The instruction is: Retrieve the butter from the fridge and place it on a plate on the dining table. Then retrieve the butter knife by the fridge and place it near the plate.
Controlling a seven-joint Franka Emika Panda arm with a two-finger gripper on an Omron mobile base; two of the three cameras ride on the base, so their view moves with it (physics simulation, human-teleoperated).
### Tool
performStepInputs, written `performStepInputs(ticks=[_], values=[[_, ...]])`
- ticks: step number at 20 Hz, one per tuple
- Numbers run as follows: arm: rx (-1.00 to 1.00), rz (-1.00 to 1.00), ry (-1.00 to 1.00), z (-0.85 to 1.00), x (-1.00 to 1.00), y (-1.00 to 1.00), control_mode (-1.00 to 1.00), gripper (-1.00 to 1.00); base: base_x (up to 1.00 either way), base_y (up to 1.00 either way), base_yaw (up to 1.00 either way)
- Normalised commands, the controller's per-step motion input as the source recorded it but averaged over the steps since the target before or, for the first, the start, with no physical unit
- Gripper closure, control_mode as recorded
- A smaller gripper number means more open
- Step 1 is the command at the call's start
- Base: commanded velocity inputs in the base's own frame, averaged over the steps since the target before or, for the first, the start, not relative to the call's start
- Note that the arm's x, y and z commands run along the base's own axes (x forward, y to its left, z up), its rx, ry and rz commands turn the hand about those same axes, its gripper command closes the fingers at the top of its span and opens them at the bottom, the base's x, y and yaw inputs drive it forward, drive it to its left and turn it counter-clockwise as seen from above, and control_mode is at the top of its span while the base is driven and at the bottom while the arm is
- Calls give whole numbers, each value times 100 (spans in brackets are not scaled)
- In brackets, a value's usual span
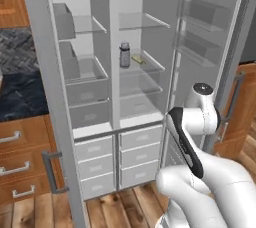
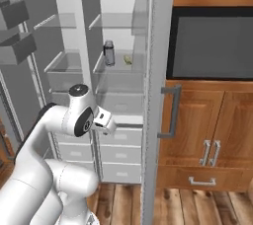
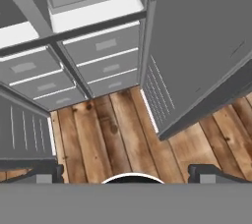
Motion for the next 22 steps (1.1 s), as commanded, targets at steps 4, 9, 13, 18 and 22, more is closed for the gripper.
performStepInputs(ticks=[4, 9, 13, 18, 22], values=[[0, 0, 0, 0, 0, 0, 100, -100, 60, 6, -4], [0, 0, 0, 0, 0, 0, 100, -100, 74, 6, -3], [0, 0, 0, 0, 0, 0, 100, -100, 81, 14, -4], [0, 0, 0, 0, 0, 0, 100, -100, 78, 0, -2], [0, 0, 0, 0, 0, 0, 100, -100, 64, 0, 0]])
